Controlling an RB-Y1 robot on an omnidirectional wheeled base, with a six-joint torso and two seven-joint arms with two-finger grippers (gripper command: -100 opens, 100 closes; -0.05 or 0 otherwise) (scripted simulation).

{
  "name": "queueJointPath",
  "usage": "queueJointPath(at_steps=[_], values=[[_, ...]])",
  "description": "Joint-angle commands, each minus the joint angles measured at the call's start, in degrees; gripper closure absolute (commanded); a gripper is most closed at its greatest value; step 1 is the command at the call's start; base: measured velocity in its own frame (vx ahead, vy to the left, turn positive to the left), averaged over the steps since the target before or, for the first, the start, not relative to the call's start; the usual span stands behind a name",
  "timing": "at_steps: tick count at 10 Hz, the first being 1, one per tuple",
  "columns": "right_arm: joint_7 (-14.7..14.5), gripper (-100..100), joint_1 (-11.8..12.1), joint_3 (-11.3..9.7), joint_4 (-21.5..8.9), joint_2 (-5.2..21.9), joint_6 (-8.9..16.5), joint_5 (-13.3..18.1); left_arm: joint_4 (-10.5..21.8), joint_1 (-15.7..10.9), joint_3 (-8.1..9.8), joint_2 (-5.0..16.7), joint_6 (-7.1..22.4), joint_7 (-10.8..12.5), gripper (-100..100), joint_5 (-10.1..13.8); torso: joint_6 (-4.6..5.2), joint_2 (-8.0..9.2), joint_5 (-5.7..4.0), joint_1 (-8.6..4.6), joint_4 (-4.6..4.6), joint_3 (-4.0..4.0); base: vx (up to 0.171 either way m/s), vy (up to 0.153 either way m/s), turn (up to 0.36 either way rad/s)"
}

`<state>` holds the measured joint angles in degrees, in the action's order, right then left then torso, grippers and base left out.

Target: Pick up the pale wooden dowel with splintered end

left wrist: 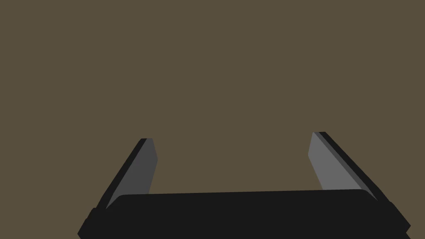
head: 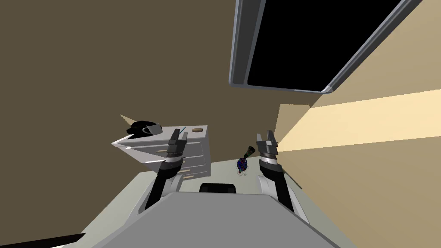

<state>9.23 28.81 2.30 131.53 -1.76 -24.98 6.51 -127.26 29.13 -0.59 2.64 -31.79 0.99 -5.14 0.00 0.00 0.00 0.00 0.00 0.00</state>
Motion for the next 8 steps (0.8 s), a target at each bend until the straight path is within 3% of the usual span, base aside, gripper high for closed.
queueJointPath(at_steps=[1, 8], values=[[0.00, 0, 0.00, 0.00, 0.00, 0.00, 0.00, 0.00, -0.28, -0.61, 0.25, 1.83, 1.61, -0.06, -100, 0.45, 0.00, 0.00, 0.00, 0.00, 0.00, 0.00, 0.011, 0.013, 0.035], [0.00, 0, 0.00, 0.00, 0.00, 0.00, 0.00, 0.00, -1.31, -4.92, 2.31, 7.61, 11.99, 0.16, -100, 3.61, 0.00, -0.05, 0.01, 0.04, -0.01, -0.03, 0.018, 0.016, 0.026]])
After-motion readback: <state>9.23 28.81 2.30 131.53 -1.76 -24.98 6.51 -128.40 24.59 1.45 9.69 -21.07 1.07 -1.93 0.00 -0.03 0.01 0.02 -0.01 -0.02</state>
